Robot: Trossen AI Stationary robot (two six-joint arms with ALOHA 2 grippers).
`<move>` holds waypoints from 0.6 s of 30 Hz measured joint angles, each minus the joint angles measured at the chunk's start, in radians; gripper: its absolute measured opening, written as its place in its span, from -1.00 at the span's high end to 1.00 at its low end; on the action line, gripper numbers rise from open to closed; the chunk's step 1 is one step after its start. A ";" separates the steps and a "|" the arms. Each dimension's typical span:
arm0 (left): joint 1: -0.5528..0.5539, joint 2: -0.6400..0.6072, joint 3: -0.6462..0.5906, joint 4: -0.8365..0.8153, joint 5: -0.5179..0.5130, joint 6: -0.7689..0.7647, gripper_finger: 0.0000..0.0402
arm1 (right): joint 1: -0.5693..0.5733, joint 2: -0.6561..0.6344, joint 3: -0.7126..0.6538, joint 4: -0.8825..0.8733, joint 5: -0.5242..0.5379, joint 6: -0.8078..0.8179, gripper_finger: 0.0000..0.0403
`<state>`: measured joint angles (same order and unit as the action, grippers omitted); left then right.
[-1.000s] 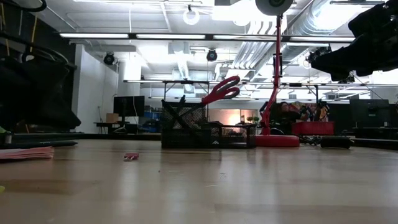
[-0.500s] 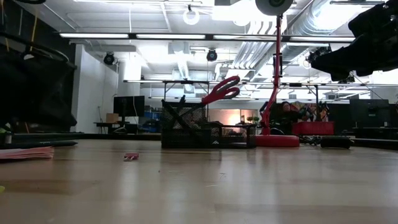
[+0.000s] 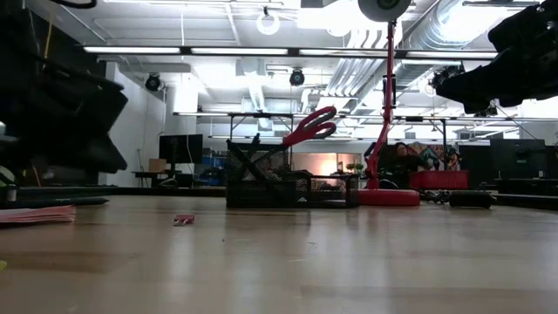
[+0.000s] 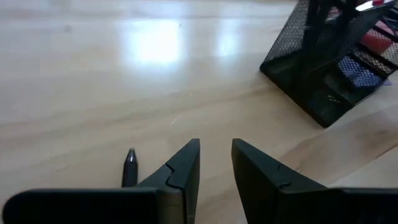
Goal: Pick and place office supplies into organizer
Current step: Put the black pen into the black desk organizer
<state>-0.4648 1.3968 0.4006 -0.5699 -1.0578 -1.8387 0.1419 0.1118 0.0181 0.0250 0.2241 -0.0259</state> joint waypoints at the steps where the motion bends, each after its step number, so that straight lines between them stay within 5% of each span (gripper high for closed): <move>1: 0.000 0.030 0.012 -0.006 -0.012 0.000 0.59 | 0.000 0.000 0.000 0.000 0.000 0.000 0.46; 12: -0.001 0.277 0.113 -0.108 0.035 -0.100 0.98 | 0.000 0.000 0.000 0.000 -0.001 0.000 0.46; 18: -0.016 0.288 0.118 -0.132 0.114 -0.109 0.87 | 0.000 0.000 0.000 0.000 -0.004 0.000 0.46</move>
<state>-0.4805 1.6844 0.5190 -0.7018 -0.9436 -1.9480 0.1421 0.1120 0.0181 0.0250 0.2199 -0.0261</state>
